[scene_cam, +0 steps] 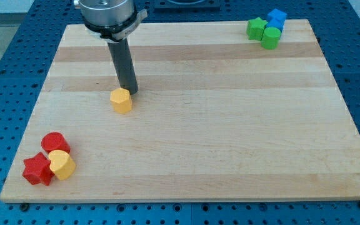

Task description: Place the hexagon into the red circle

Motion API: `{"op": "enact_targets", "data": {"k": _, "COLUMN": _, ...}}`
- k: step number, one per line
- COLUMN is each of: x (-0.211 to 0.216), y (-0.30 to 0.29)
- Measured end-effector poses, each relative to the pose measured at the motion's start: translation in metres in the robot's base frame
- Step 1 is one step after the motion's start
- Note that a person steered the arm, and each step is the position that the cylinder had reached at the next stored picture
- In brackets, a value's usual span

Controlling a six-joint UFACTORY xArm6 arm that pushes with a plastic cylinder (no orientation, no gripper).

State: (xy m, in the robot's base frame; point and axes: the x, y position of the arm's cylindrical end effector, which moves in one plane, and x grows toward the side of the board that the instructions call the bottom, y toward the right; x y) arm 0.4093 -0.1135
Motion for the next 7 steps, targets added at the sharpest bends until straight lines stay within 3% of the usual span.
{"op": "enact_targets", "data": {"k": 3, "x": 0.012, "y": 0.017}}
{"op": "enact_targets", "data": {"k": 7, "x": 0.054, "y": -0.054}}
